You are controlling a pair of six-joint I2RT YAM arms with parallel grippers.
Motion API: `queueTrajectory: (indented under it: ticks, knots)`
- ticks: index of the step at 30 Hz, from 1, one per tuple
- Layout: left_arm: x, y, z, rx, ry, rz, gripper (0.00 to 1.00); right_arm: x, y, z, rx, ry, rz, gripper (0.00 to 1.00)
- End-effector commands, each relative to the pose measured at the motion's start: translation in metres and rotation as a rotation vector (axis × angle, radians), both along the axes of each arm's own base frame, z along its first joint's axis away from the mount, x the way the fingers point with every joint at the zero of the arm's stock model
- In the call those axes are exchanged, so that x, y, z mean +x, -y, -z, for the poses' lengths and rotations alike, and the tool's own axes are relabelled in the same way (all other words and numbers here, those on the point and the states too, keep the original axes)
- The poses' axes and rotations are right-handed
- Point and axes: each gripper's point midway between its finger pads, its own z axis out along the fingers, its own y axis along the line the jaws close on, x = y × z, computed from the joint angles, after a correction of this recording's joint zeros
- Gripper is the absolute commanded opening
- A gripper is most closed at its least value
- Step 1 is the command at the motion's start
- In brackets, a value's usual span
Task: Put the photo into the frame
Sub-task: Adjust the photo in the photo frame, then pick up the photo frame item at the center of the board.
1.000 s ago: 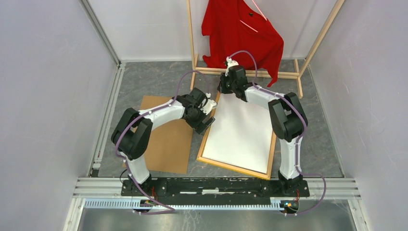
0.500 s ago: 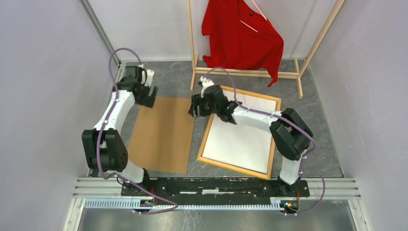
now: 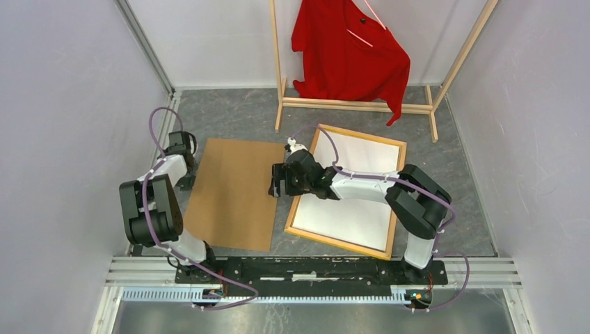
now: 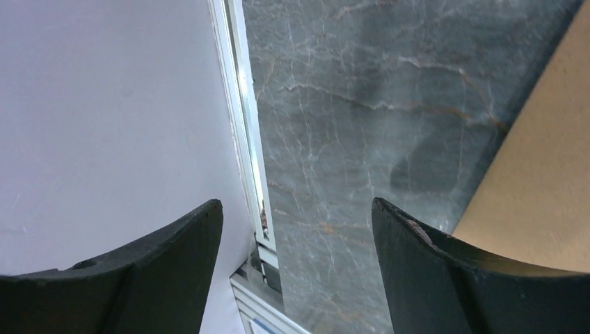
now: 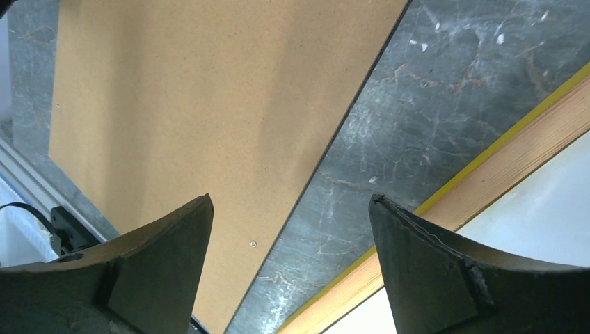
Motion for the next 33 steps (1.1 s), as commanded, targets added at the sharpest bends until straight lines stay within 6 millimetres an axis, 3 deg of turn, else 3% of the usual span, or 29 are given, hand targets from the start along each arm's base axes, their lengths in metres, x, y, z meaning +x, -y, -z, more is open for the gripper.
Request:
queueTrajectory:
  ticks: [1, 10, 18, 25, 33]
  knots:
    - [0.016, -0.009, 0.006, 0.032, 0.054, -0.002, 0.84, -0.005, -0.005, -0.007, 0.052, -0.023, 0.060, 0.90]
    - [0.012, 0.035, 0.045, -0.247, -0.003, 0.040, 0.86, -0.002, -0.030, 0.012, 0.061, -0.081, 0.090, 0.90]
    - [-0.001, 0.063, 0.065, -0.396, -0.063, 0.080, 0.85, -0.005, -0.043, 0.022, 0.116, -0.148, 0.139, 0.89]
    - [-0.010, 0.073, 0.077, -0.433, -0.109, 0.112, 0.85, -0.007, -0.061, 0.009, 0.223, -0.186, 0.130, 0.89]
    - [-0.015, 0.078, 0.085, -0.461, -0.141, 0.133, 0.78, -0.016, -0.086, -0.035, 0.456, -0.218, 0.057, 0.87]
